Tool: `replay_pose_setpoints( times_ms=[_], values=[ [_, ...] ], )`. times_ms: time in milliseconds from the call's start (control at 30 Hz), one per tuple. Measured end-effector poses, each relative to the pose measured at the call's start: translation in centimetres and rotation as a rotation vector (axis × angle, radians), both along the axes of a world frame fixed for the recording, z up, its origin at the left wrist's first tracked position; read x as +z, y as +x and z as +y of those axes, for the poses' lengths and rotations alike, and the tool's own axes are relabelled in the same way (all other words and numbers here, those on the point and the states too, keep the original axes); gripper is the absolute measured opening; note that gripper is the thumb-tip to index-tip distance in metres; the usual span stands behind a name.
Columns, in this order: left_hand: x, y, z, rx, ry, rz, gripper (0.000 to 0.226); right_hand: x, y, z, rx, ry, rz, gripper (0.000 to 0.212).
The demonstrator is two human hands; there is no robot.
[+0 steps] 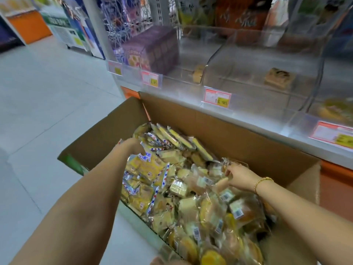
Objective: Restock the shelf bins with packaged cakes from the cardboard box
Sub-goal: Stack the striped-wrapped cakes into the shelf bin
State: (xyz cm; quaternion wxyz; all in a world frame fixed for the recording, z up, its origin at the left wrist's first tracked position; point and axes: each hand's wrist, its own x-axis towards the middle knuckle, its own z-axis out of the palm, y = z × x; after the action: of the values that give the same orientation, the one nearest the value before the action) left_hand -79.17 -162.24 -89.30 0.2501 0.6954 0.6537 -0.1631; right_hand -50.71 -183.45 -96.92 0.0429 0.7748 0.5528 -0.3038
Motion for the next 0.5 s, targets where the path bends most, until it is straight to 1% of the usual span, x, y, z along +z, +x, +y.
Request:
replay_pose_setpoints(
  times_ms=[100, 167, 233, 267, 300, 333, 400, 500],
  values=[
    [-2.5, -0.5, 0.6, -0.006, -0.045, 0.094, 0.054, -0.5, 0.4, 0.0, -0.014, -0.002, -0.002, 0.025],
    [-3.6, -0.9, 1.0, -0.011, -0.044, 0.094, 0.053, -0.4, 0.1, 0.3, -0.021, 0.010, -0.054, 0.027],
    [-4.3, -1.0, 1.4, -0.042, -0.023, 0.084, 0.050, 0.1, -0.9, 1.0, -0.049, 0.111, -0.109, 0.023],
    [-4.5, -1.1, 1.7, -0.063, -0.042, 0.086, 0.046, 0.4, -1.7, 1.6, -0.058, 0.171, -0.089, 0.020],
    [-4.5, -1.3, 1.8, -0.083, -0.075, 0.087, 0.039, 0.6, -2.7, 2.3, -0.058, 0.208, -0.028, 0.017],
    [-4.4, -1.7, 2.1, -0.090, -0.118, 0.074, 0.038, 0.6, -3.8, 3.0, -0.047, 0.222, 0.058, 0.015],
    [-3.6, -2.7, 3.0, -0.088, -0.163, 0.028, 0.044, 0.3, -6.3, 4.2, -0.032, 0.191, 0.239, 0.011],
    [-1.0, -5.1, 4.5, -0.074, -0.021, -0.007, 0.043, -1.8, -9.9, 6.6, -0.074, 0.123, 0.402, 0.017]
  ],
)
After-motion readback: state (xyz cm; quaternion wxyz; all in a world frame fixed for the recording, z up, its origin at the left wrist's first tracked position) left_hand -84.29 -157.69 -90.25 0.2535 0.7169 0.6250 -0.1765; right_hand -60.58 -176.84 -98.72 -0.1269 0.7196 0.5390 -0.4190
